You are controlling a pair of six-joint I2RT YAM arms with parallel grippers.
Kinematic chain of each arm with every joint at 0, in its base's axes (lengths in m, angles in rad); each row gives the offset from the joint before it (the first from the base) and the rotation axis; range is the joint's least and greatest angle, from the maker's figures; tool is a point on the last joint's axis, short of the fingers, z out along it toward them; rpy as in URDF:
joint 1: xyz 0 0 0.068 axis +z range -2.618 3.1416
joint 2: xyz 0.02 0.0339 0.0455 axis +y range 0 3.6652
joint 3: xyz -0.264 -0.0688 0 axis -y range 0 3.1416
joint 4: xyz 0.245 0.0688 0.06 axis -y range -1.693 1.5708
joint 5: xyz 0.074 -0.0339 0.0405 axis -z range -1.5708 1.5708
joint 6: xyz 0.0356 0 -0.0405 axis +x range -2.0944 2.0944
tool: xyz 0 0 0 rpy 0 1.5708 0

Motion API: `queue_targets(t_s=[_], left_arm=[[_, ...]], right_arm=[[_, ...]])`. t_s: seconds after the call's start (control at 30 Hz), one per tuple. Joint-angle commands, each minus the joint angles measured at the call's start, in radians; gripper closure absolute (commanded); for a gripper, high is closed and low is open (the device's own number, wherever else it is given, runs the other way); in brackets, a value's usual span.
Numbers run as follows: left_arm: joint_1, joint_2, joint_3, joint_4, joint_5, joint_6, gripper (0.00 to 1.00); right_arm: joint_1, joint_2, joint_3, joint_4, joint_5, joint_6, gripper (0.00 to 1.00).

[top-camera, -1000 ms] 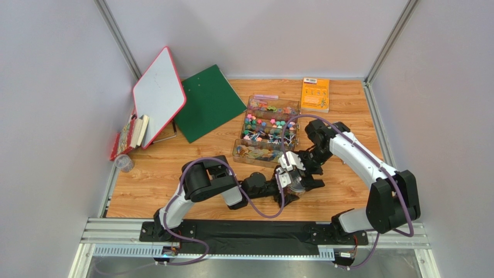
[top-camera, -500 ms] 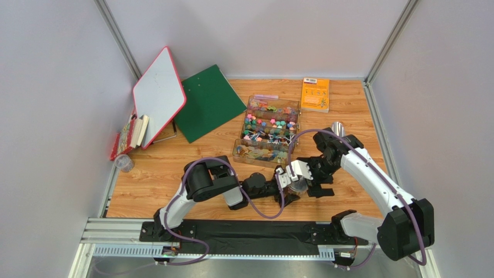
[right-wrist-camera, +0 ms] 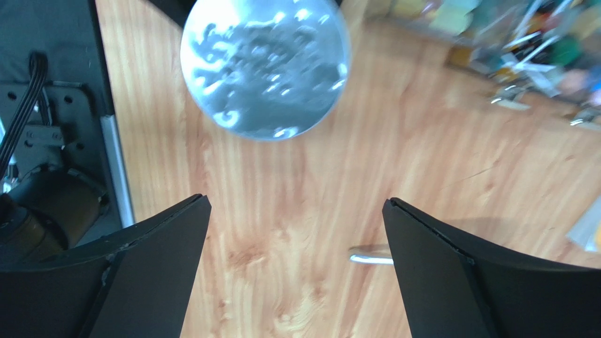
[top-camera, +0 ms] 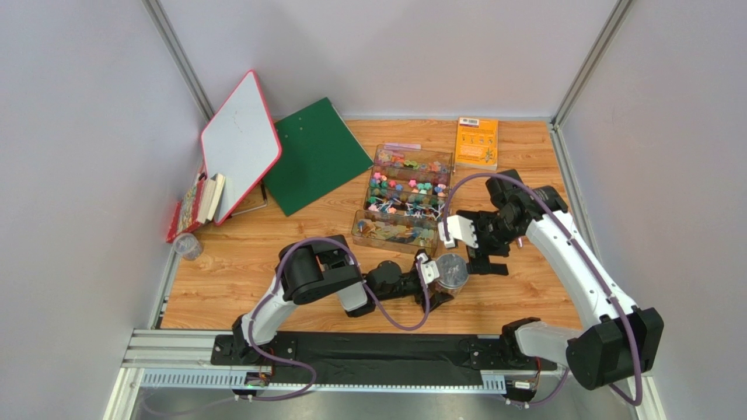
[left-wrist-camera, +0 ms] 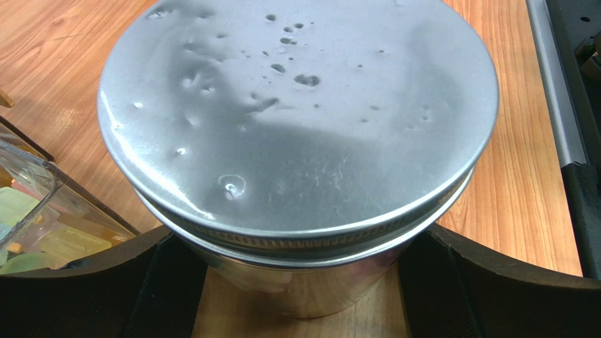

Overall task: Pack the candies
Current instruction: Screw the bottle lid onto the packing bottle.

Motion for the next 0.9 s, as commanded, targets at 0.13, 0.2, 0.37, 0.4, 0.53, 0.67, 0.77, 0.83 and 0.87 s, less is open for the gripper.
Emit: queue_targets(t_s=[0.13, 0.2, 0.37, 0.4, 0.53, 0.67, 0.77, 0.83, 0.87], left_arm=[[0.004, 0.079, -0.035, -0.314, -0.045, 0.089, 1.0], [0.003, 0.082, -0.027, -0.331, -0.056, 0.089, 1.0], [0.004, 0.084, -0.019, -0.338, -0.06, 0.089, 1.0], [0.003, 0.084, -0.019, -0.338, -0.06, 0.09, 1.0], [0.004, 0.087, -0.016, -0.338, -0.066, 0.095, 1.0], [0.004, 0.087, -0.015, -0.338, -0.082, 0.098, 1.0], [0.004, 0.087, -0.018, -0.338, -0.085, 0.096, 1.0], [0.004, 0.088, -0.015, -0.338, -0.083, 0.096, 1.0], [0.004, 0.088, -0.015, -0.338, -0.083, 0.093, 1.0]], right_arm=[[0.022, 0.16, 0.112, -0.318, -0.161, -0.031, 0.0], [0.039, 0.161, 0.094, -0.318, -0.16, -0.043, 0.0], [0.09, 0.169, 0.051, -0.315, -0.187, -0.06, 0.0], [0.094, 0.169, 0.049, -0.315, -0.193, -0.058, 0.0], [0.105, 0.192, 0.048, -0.314, -0.218, -0.057, 0.0], [0.111, 0.227, 0.048, -0.302, -0.23, -0.051, 0.0], [0.11, 0.227, 0.039, -0.274, -0.221, -0.044, 0.0], [0.111, 0.227, 0.026, -0.259, -0.213, -0.035, 0.0], [0.113, 0.227, 0.023, -0.251, -0.212, -0.032, 0.0]])
